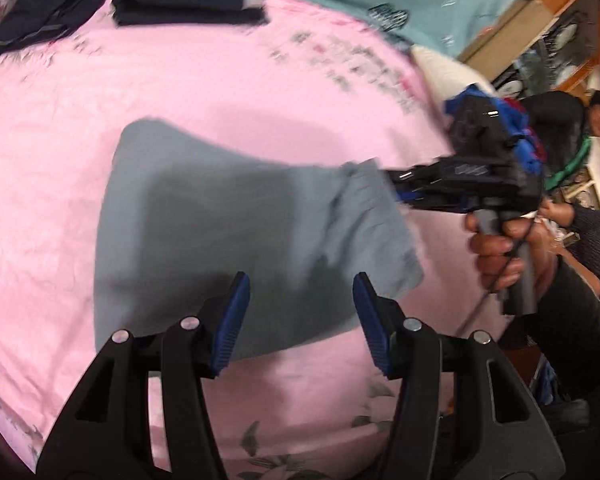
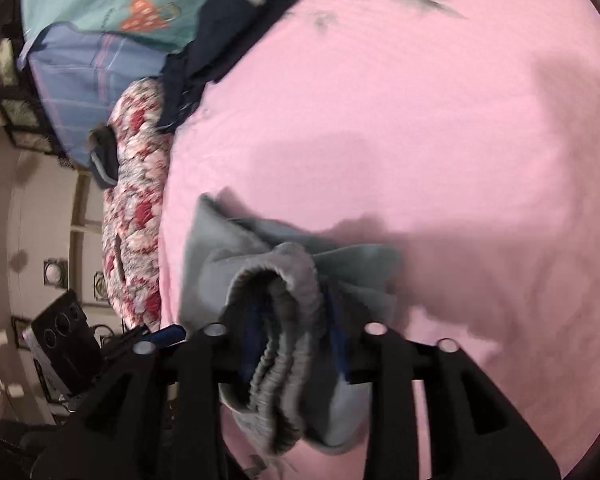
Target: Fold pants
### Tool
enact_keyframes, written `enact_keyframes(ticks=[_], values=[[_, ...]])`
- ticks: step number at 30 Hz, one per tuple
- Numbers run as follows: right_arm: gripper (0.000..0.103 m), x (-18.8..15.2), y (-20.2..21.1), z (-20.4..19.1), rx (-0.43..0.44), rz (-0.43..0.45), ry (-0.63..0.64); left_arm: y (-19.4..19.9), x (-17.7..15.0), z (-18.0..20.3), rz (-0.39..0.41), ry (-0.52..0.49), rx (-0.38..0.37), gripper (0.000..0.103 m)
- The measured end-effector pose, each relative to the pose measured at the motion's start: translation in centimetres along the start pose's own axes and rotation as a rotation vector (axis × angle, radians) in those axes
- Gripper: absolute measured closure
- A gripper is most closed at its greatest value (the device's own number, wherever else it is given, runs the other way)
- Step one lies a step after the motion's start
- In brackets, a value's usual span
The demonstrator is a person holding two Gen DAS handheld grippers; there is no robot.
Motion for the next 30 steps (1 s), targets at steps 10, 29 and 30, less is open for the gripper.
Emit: enact_keyframes(ticks=[10, 29, 30], values=[[0.045, -2.3, 4.3, -4.3, -0.109, 0.095, 0.161, -2.3, -0.4, -0.5, -0.062, -0.019, 0.050, 0.042], [0.081, -6.1, 2.9, -2.2, -0.368, 0.109, 0.109, -2.7, -0.8, -0.2, -0.070, -0.080, 0.009, 0.037], [0.073, -6.2, 2.6, -1.2, -0.385, 0.093, 0.071, -2.3, -0.9, -0.3, -0.070, -0.097, 0.012, 0.037]])
Point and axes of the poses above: each gripper's, at about its wrist camera, not at the fingertips, and y roughly against the way its jaws point, z to its right, x to its top, the point moved 3 cm from there along -y, roughly the way its jaws point, and after that the axes turned 6 degrees about x, right-handed, at the moved point
